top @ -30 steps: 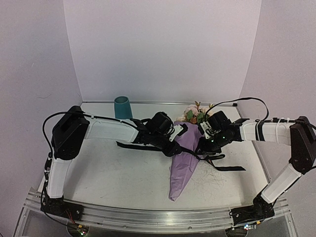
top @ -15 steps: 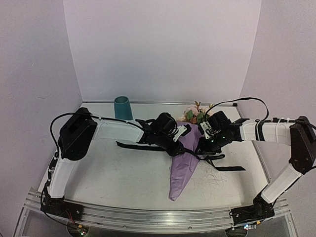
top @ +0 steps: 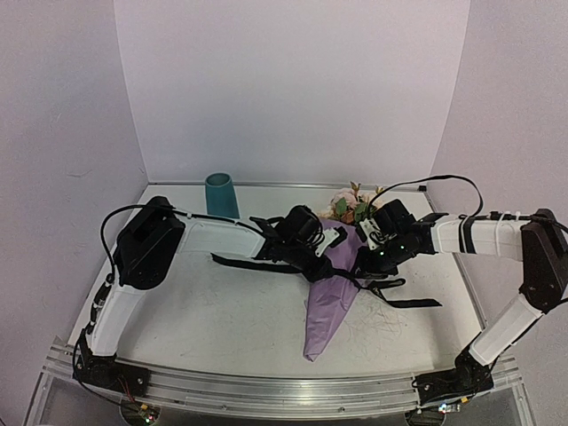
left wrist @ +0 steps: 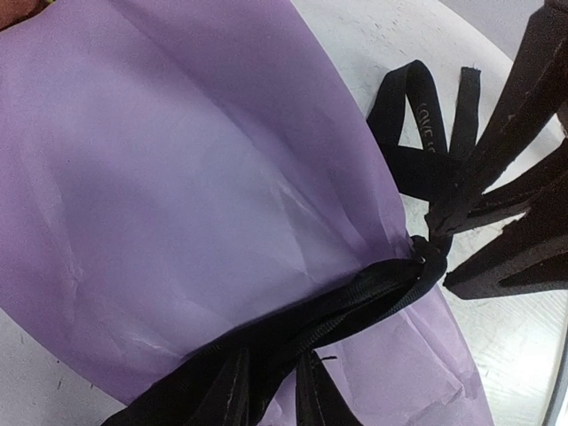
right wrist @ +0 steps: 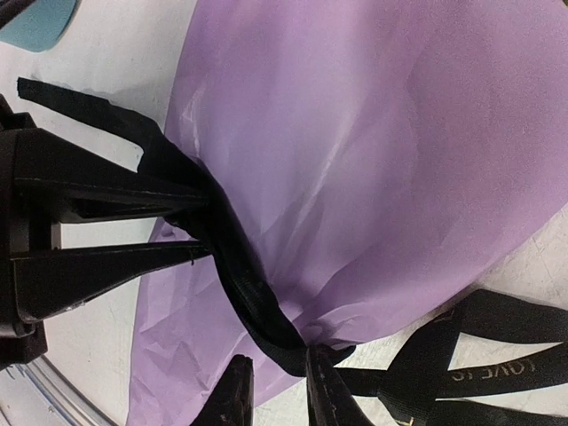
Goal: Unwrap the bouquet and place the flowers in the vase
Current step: Untie the ribbon from the wrapping paper.
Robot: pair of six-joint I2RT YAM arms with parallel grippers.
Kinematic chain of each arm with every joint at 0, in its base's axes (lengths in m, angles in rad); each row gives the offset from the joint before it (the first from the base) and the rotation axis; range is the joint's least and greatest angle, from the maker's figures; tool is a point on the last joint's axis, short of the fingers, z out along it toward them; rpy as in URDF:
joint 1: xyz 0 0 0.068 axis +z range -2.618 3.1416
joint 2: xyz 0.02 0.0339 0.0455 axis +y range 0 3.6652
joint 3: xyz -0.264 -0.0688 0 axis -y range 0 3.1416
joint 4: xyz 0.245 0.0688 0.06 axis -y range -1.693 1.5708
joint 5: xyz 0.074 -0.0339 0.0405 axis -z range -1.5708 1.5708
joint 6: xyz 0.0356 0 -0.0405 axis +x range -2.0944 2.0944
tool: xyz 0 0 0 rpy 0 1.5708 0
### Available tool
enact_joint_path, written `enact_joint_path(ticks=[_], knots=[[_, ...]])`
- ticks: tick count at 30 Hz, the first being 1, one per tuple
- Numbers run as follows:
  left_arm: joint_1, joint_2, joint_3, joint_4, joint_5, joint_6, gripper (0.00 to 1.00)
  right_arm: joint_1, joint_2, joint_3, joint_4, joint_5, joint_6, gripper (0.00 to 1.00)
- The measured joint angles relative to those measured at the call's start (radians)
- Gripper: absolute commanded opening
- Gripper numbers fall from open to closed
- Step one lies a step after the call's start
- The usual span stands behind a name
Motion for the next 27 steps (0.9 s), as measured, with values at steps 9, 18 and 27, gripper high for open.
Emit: enact_joint_path(ticks=[9, 18, 27], knots=[[0.0, -0.008, -0.016, 0.0, -0.014, -0.003, 0.0, 0.0, 0.039, 0.01, 0.0, -0.001, -0.006, 0.23], [0.0, -0.078, -0.066, -0.01, -0.04, -0.005, 0.0, 0.0, 0.067, 0.021, 0.0, 0.001, -0.011, 0.23], [0.0, -0.09, -0.068, -0.011, -0.055, -0.006, 0.0, 0.0, 0.097, 0.055, 0.0, 0.0, -0.014, 0.2]])
